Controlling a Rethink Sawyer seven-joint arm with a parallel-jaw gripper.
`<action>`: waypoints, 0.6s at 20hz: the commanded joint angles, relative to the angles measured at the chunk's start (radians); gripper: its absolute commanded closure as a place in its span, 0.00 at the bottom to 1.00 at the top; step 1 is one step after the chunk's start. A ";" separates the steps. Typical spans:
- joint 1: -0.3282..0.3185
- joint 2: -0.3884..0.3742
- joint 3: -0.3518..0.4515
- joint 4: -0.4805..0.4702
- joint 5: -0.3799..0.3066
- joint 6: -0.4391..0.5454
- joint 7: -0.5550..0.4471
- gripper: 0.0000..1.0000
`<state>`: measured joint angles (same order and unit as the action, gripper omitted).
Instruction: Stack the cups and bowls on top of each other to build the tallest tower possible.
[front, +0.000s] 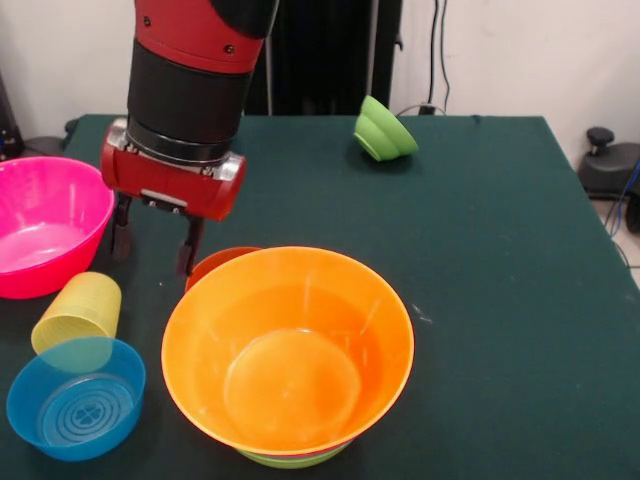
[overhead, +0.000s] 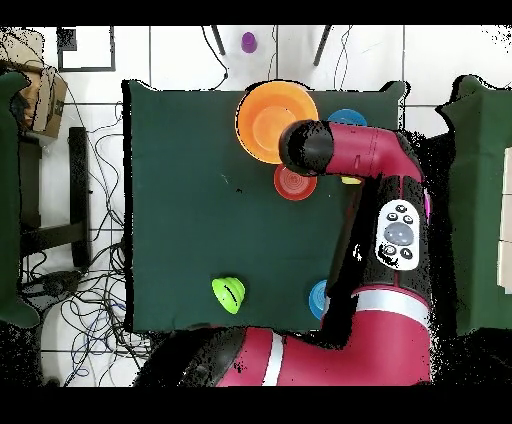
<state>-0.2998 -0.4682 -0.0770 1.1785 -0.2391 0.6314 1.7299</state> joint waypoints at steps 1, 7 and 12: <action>-0.013 -0.005 0.055 0.105 0.026 -0.004 0.103 0.00; -0.048 -0.023 0.106 0.153 0.083 -0.023 0.099 0.00; -0.058 -0.083 0.110 0.235 0.115 -0.031 0.087 0.00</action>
<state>-0.3413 -0.5107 -0.0653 1.2571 -0.1552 0.6312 1.7299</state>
